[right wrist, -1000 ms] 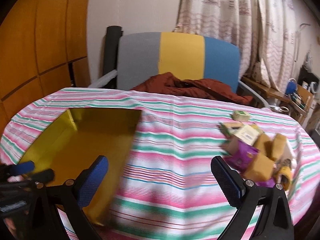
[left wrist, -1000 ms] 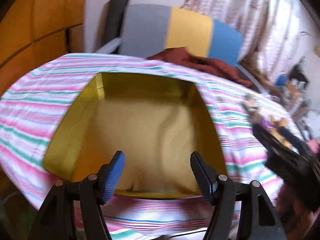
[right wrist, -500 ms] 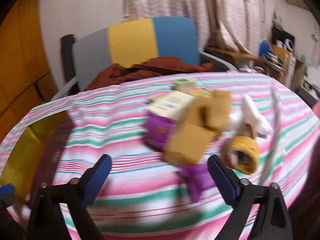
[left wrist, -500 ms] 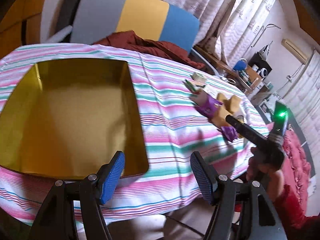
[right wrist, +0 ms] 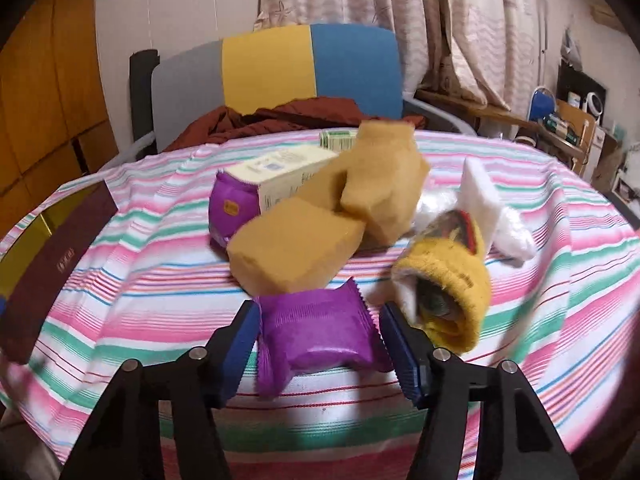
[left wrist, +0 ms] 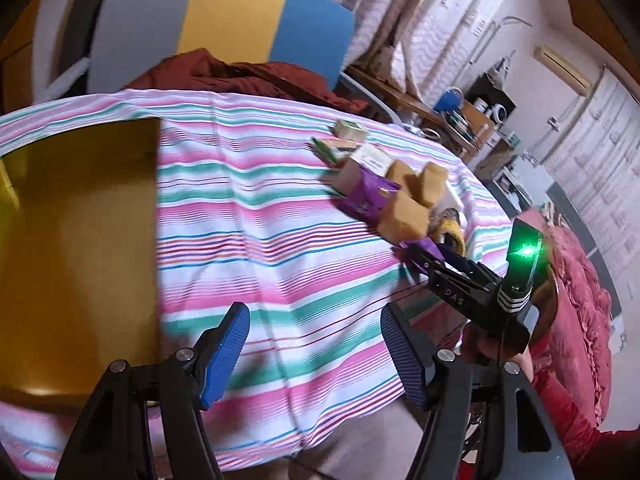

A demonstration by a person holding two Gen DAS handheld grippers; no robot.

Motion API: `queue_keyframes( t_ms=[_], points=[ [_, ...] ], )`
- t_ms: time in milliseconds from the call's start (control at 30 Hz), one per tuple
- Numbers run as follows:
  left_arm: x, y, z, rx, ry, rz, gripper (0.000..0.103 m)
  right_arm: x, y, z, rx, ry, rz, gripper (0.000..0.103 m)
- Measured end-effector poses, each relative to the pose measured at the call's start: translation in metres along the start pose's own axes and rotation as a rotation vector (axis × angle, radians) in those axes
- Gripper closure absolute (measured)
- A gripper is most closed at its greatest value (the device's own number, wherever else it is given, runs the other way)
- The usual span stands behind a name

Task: Organize objects
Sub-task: 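Lift the purple packet with the right gripper while the left gripper grasps a yellow sponge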

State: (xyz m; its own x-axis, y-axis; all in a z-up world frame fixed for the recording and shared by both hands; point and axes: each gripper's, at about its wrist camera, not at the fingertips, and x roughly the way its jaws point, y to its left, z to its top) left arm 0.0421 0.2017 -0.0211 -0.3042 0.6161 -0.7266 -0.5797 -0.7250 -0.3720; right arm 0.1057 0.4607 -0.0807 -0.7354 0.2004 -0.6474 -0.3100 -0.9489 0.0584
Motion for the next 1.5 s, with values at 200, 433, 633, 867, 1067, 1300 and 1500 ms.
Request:
queue_keyframes(
  t_ms=[200, 433, 633, 867, 1067, 1300, 1500],
  points=[
    [0.035, -0.027, 0.013, 0.076, 0.076, -0.035, 0.03, -0.004, -0.007, -0.009, 0.055, -0.025, 0.067, 0.047],
    [0.068, -0.063, 0.036, 0.164, 0.068, -0.067, 0.026, -0.015, -0.015, -0.016, 0.078, -0.032, 0.048, 0.048],
    [0.111, -0.097, 0.053, 0.249, 0.085, -0.108, 0.025, -0.024, -0.029, -0.027, 0.14, -0.036, 0.036, 0.048],
    [0.16, -0.107, 0.07, 0.268, 0.161, -0.122, 0.026, -0.025, -0.029, -0.03, 0.136, -0.043, 0.019, 0.047],
    [0.177, -0.1, 0.066, 0.286, 0.155, -0.072, 0.044, -0.025, -0.025, -0.033, 0.119, -0.055, 0.001, 0.047],
    [0.149, -0.075, 0.041, 0.261, 0.06, -0.112, 0.047, -0.024, -0.024, -0.033, 0.11, -0.057, -0.006, 0.047],
    [0.124, -0.056, 0.018, 0.252, -0.024, -0.091, 0.049, -0.024, -0.024, -0.031, 0.116, -0.046, -0.02, 0.047]
  ],
)
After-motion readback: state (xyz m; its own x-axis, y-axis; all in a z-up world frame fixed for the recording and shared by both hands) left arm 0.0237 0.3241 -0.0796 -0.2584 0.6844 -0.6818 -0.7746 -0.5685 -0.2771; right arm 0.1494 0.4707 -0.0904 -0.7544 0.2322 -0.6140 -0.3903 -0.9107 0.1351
